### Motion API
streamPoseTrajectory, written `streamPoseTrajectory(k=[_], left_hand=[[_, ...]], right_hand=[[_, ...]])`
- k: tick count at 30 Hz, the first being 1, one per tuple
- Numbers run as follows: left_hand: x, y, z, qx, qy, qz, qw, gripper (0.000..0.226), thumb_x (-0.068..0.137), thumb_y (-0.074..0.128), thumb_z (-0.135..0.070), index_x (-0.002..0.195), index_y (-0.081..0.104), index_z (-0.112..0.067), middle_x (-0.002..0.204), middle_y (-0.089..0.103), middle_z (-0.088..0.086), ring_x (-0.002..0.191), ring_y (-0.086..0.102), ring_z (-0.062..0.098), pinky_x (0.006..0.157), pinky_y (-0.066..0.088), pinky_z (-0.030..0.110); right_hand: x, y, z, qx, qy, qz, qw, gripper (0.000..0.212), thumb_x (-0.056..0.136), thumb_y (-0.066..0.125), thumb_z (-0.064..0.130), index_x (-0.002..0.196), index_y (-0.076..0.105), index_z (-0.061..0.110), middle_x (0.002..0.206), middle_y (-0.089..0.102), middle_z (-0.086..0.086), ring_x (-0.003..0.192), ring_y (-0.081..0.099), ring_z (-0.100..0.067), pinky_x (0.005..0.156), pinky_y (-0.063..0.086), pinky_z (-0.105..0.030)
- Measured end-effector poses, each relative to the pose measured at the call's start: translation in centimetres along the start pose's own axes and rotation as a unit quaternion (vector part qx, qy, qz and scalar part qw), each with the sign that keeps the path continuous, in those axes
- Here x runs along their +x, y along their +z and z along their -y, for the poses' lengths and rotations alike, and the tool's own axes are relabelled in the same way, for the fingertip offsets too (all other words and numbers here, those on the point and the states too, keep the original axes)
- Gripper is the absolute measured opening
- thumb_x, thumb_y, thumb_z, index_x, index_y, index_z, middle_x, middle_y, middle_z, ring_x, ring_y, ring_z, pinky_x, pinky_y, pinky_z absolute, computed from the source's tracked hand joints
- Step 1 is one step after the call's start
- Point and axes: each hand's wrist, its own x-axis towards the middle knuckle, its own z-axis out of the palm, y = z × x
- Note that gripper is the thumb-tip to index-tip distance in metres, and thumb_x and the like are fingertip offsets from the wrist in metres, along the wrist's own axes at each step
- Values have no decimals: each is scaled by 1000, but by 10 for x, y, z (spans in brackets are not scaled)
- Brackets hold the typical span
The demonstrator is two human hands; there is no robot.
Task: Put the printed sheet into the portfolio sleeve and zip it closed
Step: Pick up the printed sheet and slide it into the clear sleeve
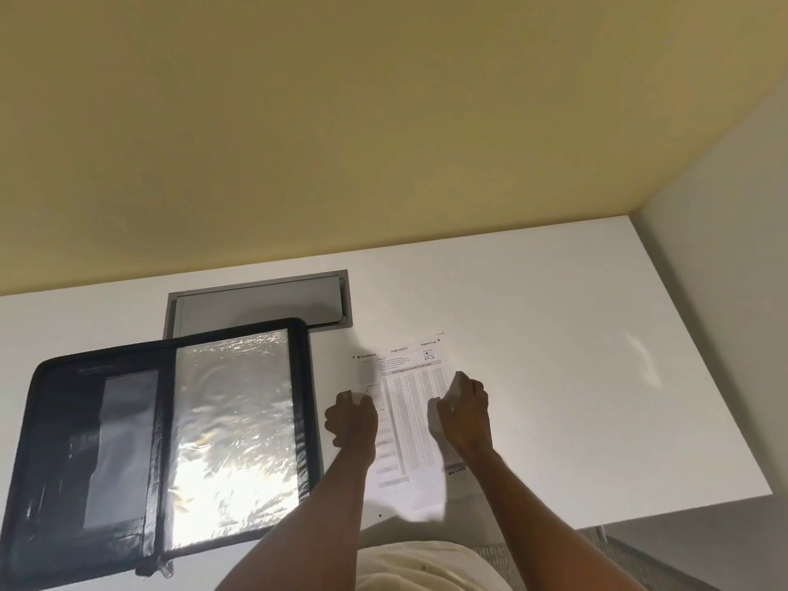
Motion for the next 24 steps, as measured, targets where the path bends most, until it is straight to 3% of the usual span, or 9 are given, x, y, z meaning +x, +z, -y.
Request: streamPoseTrajectory(k=[4,8,12,14,16,18,22,24], left_hand=[[-8,-20,12,-86,94,84,988,19,99,51,-5,113,59,-17,100,68,8,77,61,18,60,47,27],[1,-33,17,-165,84,153,971,32,99,58,-2,114,67,-29,106,76,10,82,72,24,57,51,30],[6,-56,2,-218,72,222,948,27,98,64,-3,113,68,-25,98,78,8,83,75,25,63,58,35],[11,-69,-9,-234,70,258,935,25,96,67,-5,114,69,-22,97,79,9,81,74,25,66,58,36],[17,-81,-21,-247,74,287,922,28,94,70,-6,120,68,-17,106,78,15,87,73,30,74,58,41],[20,-94,-34,-251,92,309,913,33,94,70,-6,125,65,-14,114,76,19,90,73,30,78,57,43],[20,-115,-60,-239,145,334,900,32,95,69,-9,126,64,-15,115,76,14,94,73,29,76,58,41],[19,-122,-70,-235,171,332,897,34,93,72,-13,126,65,-16,117,76,13,99,73,30,80,57,44]], right_hand=[[1,0,3,-2,-1,-8,1000,37,89,61,12,122,50,0,107,36,-1,104,37,-22,81,33,-33],[5,3,-3,-2,10,2,1000,31,85,62,19,112,52,6,103,44,-3,98,40,-24,78,34,-34],[23,-6,-9,89,16,14,996,26,73,64,34,89,50,20,75,47,0,71,45,-19,70,37,-32],[27,-18,-4,171,40,35,984,41,82,77,27,116,58,13,93,56,1,84,54,-14,80,45,-32],[29,-33,5,232,47,72,969,71,86,80,30,145,45,15,130,56,4,119,56,-13,103,46,-31],[29,-50,19,303,17,134,943,65,89,79,30,144,47,21,138,61,5,127,59,-13,107,47,-33],[34,-71,45,361,-40,239,901,45,95,72,21,138,59,13,134,68,-3,126,64,-20,106,49,-38],[38,-71,53,372,-45,250,893,43,96,70,17,137,61,8,135,68,-7,128,63,-23,107,49,-38]])
